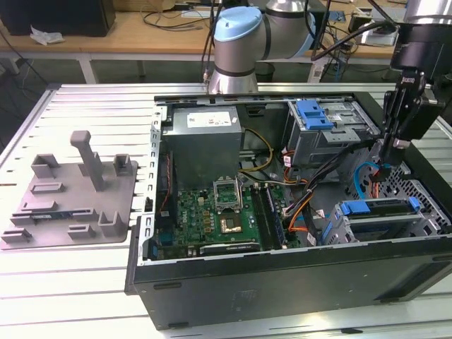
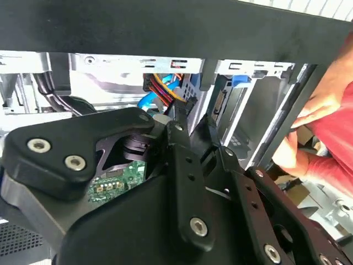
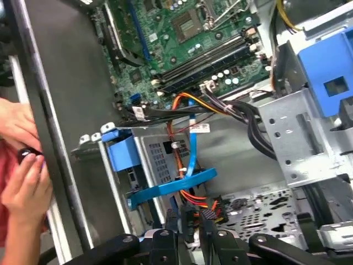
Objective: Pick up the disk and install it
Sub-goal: 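Insert the first disk wire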
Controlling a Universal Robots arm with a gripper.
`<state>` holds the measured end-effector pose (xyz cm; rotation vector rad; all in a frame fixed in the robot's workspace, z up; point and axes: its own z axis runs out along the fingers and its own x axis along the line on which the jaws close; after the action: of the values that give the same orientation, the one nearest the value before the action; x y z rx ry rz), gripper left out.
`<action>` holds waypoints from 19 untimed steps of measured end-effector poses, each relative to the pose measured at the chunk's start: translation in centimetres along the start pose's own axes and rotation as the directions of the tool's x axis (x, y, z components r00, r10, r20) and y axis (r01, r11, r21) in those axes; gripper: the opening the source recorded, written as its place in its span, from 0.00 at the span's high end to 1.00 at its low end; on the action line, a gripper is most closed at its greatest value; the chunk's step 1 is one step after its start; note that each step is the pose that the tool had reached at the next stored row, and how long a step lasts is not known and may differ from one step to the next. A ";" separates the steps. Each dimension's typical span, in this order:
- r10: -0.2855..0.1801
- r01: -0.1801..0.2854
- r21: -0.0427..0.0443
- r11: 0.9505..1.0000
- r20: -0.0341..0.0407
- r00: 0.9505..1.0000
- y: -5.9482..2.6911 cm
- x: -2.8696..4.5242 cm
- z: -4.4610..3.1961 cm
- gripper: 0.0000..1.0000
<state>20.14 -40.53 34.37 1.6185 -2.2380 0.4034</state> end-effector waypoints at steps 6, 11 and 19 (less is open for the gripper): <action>-0.025 0.025 0.010 1.000 -0.009 1.000 -0.04 -0.97 0.29 0.71; -0.026 0.026 0.011 1.000 -0.010 1.000 0.01 -1.10 0.25 0.71; -0.026 0.026 0.012 1.000 -0.014 1.000 0.05 -1.13 0.33 0.84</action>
<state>20.38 -39.69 33.57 1.6441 -2.2065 0.4209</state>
